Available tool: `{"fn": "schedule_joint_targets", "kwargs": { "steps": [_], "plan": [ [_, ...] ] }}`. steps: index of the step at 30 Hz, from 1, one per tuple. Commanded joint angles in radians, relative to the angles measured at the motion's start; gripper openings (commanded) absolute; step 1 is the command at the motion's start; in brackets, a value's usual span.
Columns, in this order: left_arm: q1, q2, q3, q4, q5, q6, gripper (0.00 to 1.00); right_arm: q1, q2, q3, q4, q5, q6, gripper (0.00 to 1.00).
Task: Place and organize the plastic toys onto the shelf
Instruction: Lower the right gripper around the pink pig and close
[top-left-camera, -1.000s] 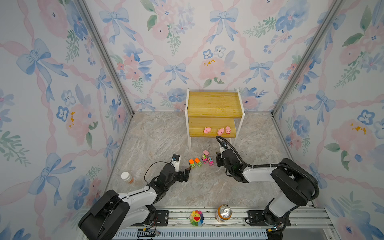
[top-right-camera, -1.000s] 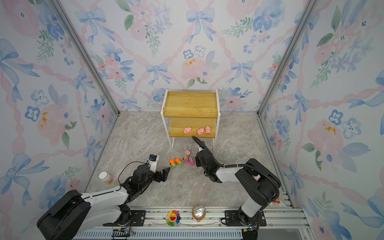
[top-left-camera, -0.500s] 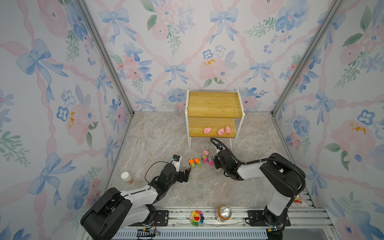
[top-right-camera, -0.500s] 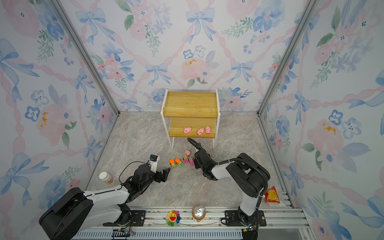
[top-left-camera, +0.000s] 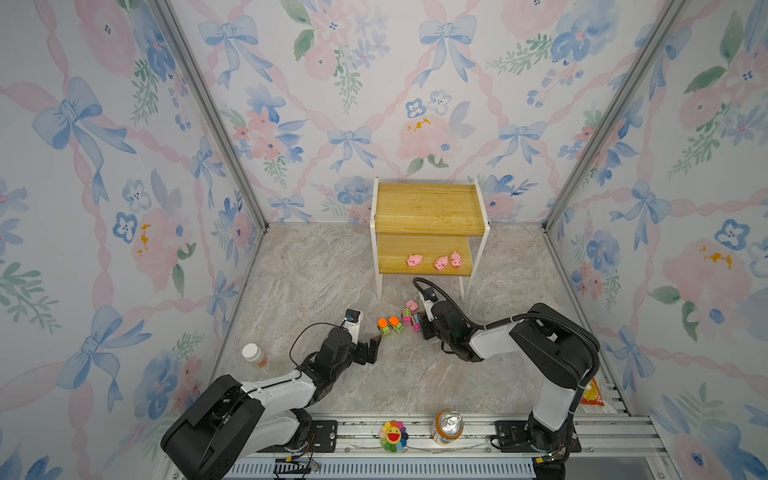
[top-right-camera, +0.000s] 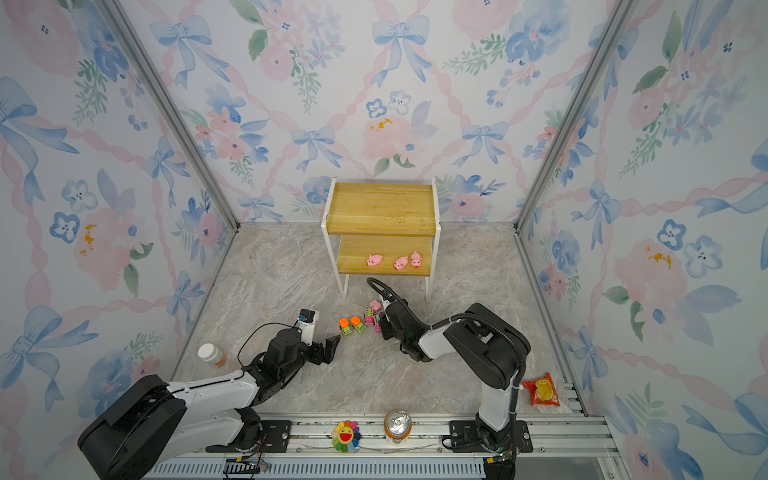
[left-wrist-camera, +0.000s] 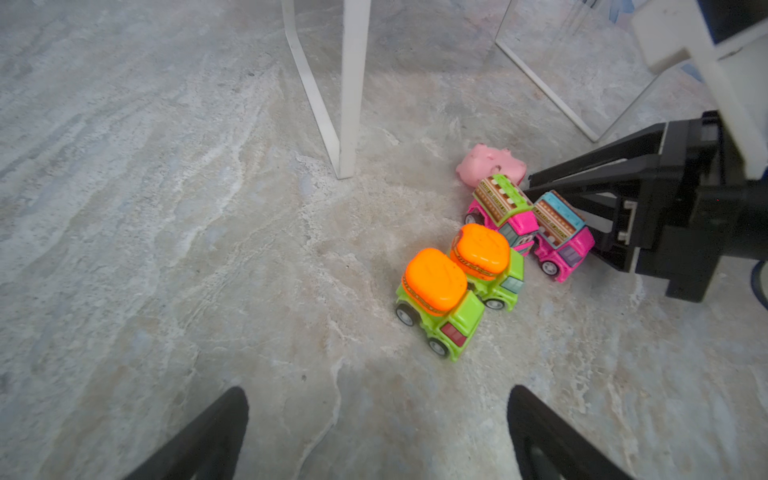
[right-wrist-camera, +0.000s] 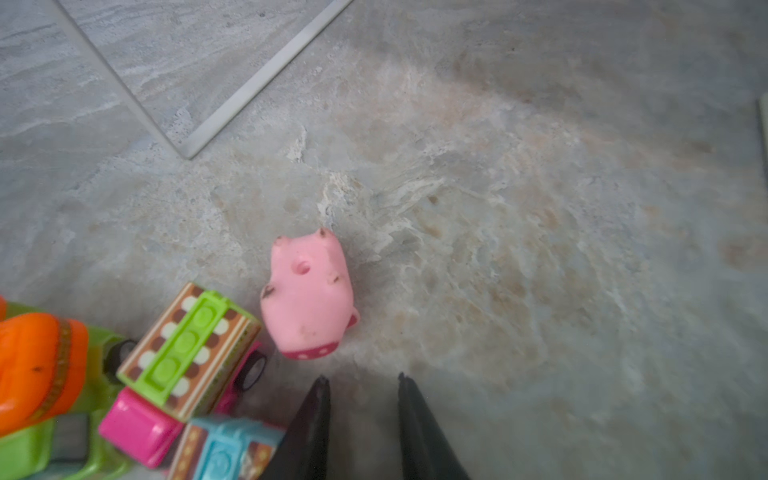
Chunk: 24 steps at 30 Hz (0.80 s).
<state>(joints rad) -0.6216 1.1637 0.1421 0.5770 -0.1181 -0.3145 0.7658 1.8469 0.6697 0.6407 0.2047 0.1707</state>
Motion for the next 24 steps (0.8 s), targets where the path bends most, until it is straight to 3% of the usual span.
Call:
{"fn": "schedule_joint_targets", "kwargs": {
  "steps": [1,11,19,24],
  "plan": [
    [0.0,-0.013,0.01,-0.001,-0.016,0.012,0.98,0.026,0.034,0.004,-0.003,-0.07,-0.001,0.31],
    [-0.001,-0.014,0.006,-0.002,-0.019,0.011,0.98,0.051,0.059,-0.028,0.1,-0.159,0.047,0.31],
    [0.0,-0.014,0.007,-0.001,-0.02,0.012,0.98,-0.037,0.005,-0.133,0.236,-0.175,0.107,0.45],
    [0.0,-0.002,0.011,0.0,-0.022,0.014,0.98,-0.077,-0.003,-0.083,0.164,-0.211,0.076,0.48]
  ]
}}
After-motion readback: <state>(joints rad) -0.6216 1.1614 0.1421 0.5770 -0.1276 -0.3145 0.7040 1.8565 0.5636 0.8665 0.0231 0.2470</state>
